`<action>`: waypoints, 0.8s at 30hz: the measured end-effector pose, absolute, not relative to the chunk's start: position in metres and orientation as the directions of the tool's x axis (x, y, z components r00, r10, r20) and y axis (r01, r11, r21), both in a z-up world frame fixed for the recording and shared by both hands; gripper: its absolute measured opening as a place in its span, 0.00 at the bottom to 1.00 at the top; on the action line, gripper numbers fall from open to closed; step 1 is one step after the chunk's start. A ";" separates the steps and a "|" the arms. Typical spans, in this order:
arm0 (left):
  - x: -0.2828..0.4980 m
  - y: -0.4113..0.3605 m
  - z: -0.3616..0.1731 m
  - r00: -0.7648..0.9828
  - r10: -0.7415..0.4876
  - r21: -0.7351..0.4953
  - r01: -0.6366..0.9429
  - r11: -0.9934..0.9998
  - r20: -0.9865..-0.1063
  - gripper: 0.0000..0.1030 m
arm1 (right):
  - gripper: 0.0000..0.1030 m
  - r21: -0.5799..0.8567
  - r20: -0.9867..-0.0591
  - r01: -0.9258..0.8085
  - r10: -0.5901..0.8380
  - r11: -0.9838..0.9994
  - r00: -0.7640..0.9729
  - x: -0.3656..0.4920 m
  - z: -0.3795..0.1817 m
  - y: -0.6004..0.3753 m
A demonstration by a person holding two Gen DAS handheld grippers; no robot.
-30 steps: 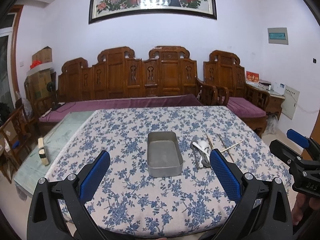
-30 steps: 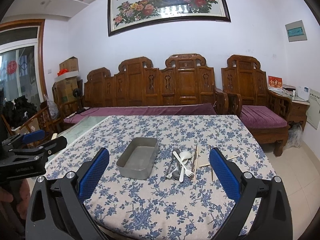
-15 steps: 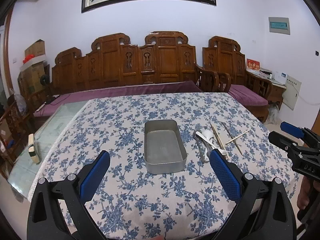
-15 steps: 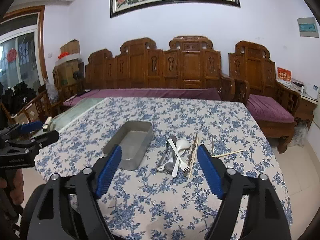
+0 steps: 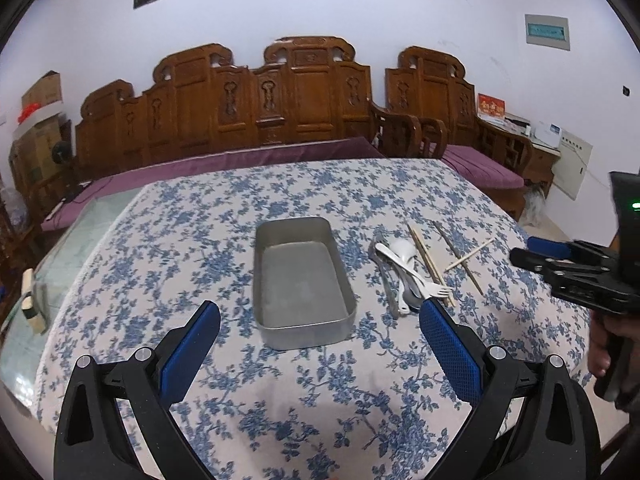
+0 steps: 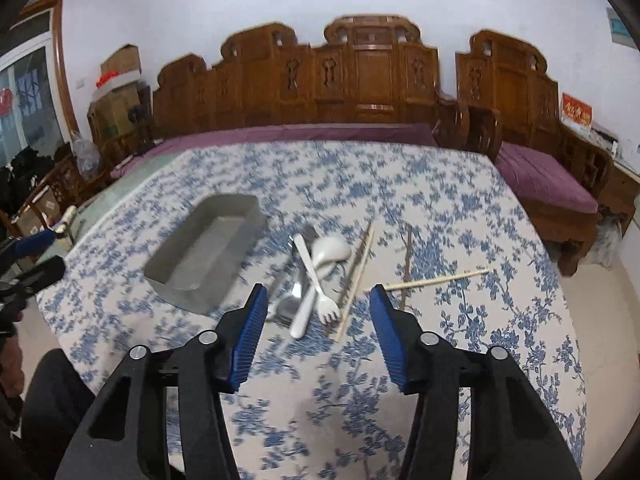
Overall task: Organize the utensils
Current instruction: 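Reach the right tool to the utensils and grasp a light wooden chopstick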
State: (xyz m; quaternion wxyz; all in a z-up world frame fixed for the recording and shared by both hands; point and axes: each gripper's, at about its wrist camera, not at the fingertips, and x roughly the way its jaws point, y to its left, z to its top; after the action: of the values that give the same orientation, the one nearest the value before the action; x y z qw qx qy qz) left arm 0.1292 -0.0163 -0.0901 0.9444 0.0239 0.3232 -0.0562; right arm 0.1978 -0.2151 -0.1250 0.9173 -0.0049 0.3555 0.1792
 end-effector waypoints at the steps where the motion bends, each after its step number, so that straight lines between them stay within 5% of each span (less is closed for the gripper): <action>1: 0.132 -0.019 -0.093 0.778 -0.100 0.004 0.130 0.991 -0.620 0.94 | 0.50 0.113 -0.670 -0.325 0.314 0.939 0.673 0.205 -0.133 -0.217; 7: 0.143 -0.039 -0.101 0.777 -0.110 0.024 0.159 0.987 -0.620 0.94 | 0.42 0.082 -0.756 -0.308 0.261 0.948 0.601 0.245 -0.181 -0.224; 24: 0.199 -0.080 -0.115 0.723 -0.139 0.009 0.197 0.980 -0.676 0.94 | 0.41 0.176 -0.827 -0.038 0.168 0.984 0.537 0.353 -0.228 -0.279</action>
State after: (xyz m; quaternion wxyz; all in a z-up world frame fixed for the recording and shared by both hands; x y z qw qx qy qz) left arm 0.1991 -0.0799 -0.1150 0.9274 0.0402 0.3607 -0.0907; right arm 0.3533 -0.2793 -0.2278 0.8740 0.0681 0.4774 0.0592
